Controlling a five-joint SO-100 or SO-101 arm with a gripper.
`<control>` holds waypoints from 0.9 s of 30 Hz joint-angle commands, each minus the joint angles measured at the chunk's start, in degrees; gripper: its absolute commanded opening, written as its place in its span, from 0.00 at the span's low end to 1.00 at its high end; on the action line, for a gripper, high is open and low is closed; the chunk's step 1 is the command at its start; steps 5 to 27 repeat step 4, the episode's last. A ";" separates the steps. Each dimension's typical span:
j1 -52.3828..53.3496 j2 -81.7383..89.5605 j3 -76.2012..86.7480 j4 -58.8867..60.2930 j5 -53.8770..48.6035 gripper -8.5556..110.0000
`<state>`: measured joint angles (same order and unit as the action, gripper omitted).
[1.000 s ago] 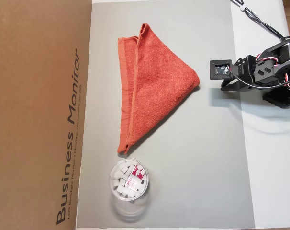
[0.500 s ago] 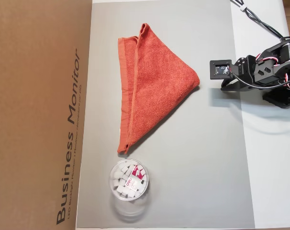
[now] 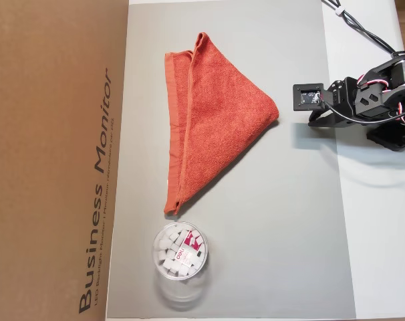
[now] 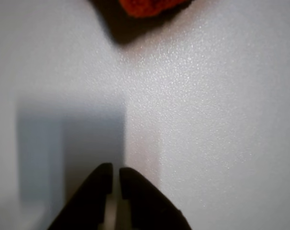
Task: Fold the blanket.
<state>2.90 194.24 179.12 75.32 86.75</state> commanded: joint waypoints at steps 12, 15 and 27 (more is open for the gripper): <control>0.26 0.53 0.44 0.35 -0.53 0.07; 0.26 0.53 0.44 0.35 -0.53 0.07; 0.26 0.53 0.44 0.35 -0.53 0.07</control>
